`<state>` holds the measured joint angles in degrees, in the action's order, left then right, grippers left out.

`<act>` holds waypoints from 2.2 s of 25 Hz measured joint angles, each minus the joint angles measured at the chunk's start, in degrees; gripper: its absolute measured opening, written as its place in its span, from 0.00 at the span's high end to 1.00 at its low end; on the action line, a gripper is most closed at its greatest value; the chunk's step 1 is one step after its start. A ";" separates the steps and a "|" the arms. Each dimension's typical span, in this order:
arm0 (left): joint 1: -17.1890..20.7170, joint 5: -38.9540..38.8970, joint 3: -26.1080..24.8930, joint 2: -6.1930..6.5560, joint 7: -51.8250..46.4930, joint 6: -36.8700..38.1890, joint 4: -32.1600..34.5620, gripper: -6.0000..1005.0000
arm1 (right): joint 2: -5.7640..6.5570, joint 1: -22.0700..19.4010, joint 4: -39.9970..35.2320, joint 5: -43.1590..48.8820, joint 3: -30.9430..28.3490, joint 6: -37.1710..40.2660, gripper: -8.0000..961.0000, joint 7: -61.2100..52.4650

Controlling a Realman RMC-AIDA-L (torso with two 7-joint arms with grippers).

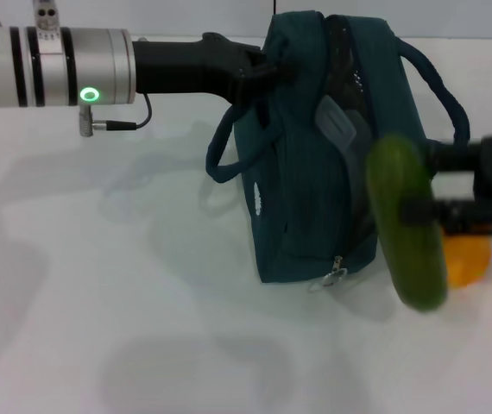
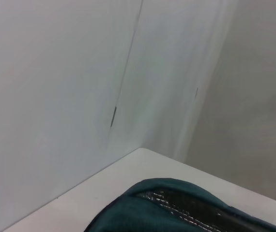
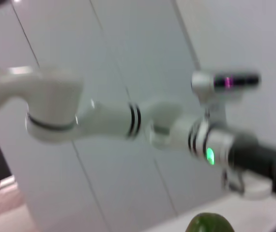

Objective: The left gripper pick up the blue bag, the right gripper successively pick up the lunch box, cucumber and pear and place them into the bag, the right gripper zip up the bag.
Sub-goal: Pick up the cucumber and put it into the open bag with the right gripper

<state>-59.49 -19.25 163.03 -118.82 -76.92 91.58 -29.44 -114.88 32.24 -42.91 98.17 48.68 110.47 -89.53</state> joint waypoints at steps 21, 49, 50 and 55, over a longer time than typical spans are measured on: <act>-0.77 0.00 0.00 -0.45 1.53 -0.37 1.63 0.92 | -1.20 7.62 21.29 -25.43 0.92 -10.53 0.35 13.88; -0.96 0.00 0.00 -0.40 1.60 -0.45 2.47 0.92 | -1.27 1.29 22.78 -26.75 18.24 -22.89 0.31 24.53; -0.96 0.00 0.00 -0.41 1.59 -0.45 2.47 0.92 | -1.28 1.14 22.79 -27.53 18.25 -22.56 0.31 25.13; -0.94 0.00 0.00 -0.44 1.29 -0.45 2.44 0.92 | -1.30 -0.01 22.79 -32.22 18.28 -20.22 0.31 28.26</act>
<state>-60.44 -19.25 163.03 -119.25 -75.63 91.13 -27.01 -116.18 32.23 -20.12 65.95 66.96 90.25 -61.27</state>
